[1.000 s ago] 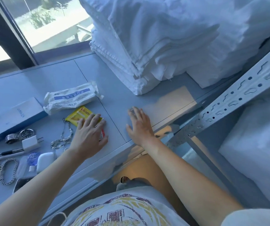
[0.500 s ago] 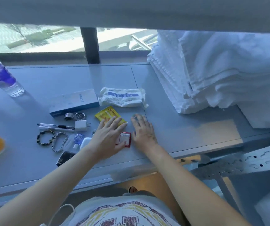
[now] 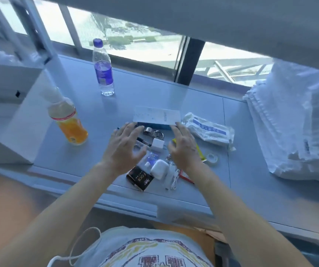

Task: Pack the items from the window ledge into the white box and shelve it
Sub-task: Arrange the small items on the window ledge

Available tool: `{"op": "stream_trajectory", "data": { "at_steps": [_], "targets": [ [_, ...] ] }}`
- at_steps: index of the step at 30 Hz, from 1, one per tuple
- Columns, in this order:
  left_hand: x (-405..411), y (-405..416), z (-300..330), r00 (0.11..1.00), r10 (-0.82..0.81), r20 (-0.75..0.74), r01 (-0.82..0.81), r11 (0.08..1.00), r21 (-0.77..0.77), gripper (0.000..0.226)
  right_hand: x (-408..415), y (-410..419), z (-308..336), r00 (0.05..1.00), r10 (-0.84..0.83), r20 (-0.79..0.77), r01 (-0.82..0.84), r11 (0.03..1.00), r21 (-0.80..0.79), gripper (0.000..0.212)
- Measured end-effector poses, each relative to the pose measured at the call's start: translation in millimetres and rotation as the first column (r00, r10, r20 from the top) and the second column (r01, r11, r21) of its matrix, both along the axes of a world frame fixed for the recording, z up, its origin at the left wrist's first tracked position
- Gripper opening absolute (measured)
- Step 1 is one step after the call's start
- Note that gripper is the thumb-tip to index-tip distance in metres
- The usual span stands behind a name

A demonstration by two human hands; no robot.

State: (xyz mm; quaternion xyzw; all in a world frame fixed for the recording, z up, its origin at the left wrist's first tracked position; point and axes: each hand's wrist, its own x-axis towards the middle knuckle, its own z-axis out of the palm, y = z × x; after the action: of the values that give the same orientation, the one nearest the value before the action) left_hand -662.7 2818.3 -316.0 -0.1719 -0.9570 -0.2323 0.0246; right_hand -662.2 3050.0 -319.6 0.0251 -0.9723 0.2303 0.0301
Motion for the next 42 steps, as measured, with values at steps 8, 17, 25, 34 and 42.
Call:
{"op": "stream_trajectory", "data": {
  "at_steps": [8,17,25,34,42],
  "targets": [
    [28,-69,-8,0.991,0.135,0.0,-0.135,0.988,0.075,0.064,-66,-87,27,0.99,0.14,0.031,-0.136,0.985,-0.103,0.064],
    [48,-146,-12,0.93,0.355,0.093,-0.367,0.9,0.233,0.059,-149,-166,35,0.981,0.162,0.107,-0.135,0.964,-0.23,0.069],
    [13,-174,-11,0.856,0.491,0.159,-0.514,0.782,0.352,0.082,-230,-197,49,0.989,0.056,0.136,0.001,0.924,-0.382,0.101],
    [-37,-171,-23,0.868,0.473,0.152,-0.491,0.772,0.404,0.061,-273,-225,69,0.994,0.089,0.058,-0.048,0.866,-0.498,0.101],
    [-52,-174,-38,0.888,0.43,0.164,-0.457,0.778,0.432,0.063,-270,-218,61,0.999,0.035,-0.015,-0.038,0.878,-0.476,0.055]
  ]
}}
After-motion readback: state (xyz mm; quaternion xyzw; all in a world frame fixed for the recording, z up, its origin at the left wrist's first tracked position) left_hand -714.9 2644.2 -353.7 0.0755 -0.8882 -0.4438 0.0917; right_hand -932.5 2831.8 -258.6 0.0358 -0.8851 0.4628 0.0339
